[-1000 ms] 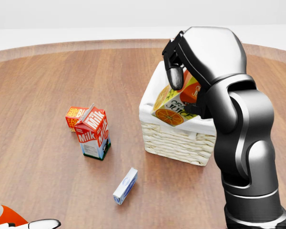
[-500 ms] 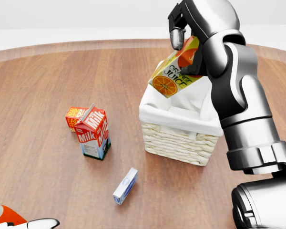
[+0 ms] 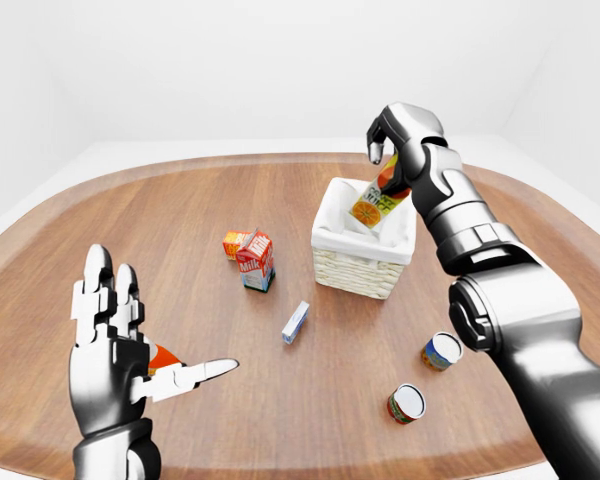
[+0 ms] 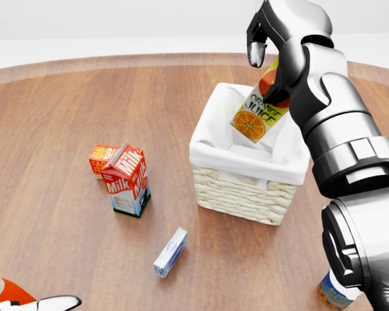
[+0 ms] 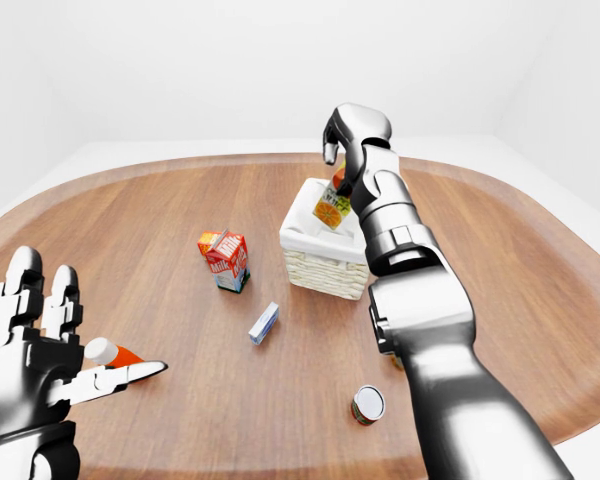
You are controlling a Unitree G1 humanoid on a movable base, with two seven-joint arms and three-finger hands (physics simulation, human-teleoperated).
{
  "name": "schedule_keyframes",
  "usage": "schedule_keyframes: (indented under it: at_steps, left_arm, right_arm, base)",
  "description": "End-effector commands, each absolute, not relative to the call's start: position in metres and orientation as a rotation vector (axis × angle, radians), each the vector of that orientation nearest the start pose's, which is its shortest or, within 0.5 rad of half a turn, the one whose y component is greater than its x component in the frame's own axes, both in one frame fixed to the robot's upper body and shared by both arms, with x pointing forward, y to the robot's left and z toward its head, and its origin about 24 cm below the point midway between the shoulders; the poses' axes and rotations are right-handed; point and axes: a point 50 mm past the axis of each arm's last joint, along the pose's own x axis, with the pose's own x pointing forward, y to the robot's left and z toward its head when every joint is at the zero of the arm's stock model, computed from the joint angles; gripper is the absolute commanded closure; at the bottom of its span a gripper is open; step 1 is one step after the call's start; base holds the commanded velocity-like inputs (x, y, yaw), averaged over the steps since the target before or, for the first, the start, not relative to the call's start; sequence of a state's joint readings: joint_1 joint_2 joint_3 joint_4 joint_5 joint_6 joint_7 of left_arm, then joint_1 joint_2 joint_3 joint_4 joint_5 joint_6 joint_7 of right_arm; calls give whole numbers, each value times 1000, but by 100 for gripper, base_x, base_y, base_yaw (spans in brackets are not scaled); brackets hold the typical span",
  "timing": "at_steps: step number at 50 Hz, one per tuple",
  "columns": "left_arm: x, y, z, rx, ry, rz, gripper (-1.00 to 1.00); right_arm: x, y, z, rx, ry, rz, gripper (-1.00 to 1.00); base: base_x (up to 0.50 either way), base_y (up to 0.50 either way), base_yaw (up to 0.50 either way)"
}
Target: Pick up the orange juice, and put it in the basket.
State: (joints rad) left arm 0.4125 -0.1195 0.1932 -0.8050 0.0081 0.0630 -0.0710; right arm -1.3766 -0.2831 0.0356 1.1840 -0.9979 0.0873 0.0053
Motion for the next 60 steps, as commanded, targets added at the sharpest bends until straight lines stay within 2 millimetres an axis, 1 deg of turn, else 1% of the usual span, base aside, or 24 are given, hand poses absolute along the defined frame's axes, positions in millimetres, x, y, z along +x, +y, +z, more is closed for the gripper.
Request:
schedule_keyframes:
  at_steps: [1, 7, 12, 16, 18, 26, 29, 35, 39, 46, 50, 53, 54, 55, 56, 60]
  left_arm:
    - [153, 197, 136, 64, -331, 263, -100]
    - [153, 198, 136, 60, -330, 265, -100]
    - [153, 198, 136, 60, -331, 265, -100]
    - [153, 197, 135, 63, -331, 261, -100]
    - [154, 197, 135, 63, -330, 261, -100]
    - [153, 197, 135, 63, -330, 259, -100]
    - [154, 198, 135, 61, -328, 261, -100]
    - [154, 197, 134, 65, -327, 259, -100]
    - [156, 198, 133, 62, -322, 262, -100]
    - [155, 198, 134, 62, -326, 263, -100]
    - [155, 199, 134, 62, -326, 264, -100]
    - [154, 199, 135, 61, -327, 265, -100]
    - [154, 200, 135, 60, -327, 267, -100]
    - [154, 200, 135, 59, -327, 267, -100]
    - [154, 201, 135, 58, -328, 268, -100]
    - [155, 201, 135, 57, -326, 270, -100]
  right_arm:
    - [435, -150, 262, -1387, -80, -127, 100]
    - [435, -148, 262, -1397, -81, -131, 100]
    - [435, -146, 257, -1363, -93, -144, 100]
    - [435, -144, 260, -1394, -119, -170, 100]
    - [435, -143, 261, -1455, -143, -193, 100]
    - [435, -142, 258, -1419, -143, -198, 100]
    - [435, -140, 253, -1459, -142, -190, 100]
    - [435, -139, 252, -1409, -137, -187, 100]
    - [435, -139, 252, -1410, -133, -182, 100]
    - [435, -140, 246, -1349, -106, -163, 100]
    - [435, -139, 244, -1377, -113, -168, 100]
    - [435, -139, 241, -1351, -96, -152, 100]
    - [435, -139, 239, -1346, -83, -136, 49]
    - [435, -139, 240, -1338, -97, -153, -95]
    - [435, -138, 241, -1333, -104, -161, -100]
    - [435, -139, 240, -1328, -101, -162, -100]
  base:
    - [0, 0, 0]
    - [0, 0, 0]
    - [0, 0, 0]
    - [0, 0, 0]
    - [0, 0, 0]
    - [0, 0, 0]
    - [0, 0, 0]
    - [0, 0, 0]
    - [0, 0, 0]
    - [0, 0, 0]
    - [0, 0, 0]
    - [0, 0, 0]
    - [0, 0, 0]
    - [0, 0, 0]
    - [0, 0, 0]
    - [0, 0, 0]
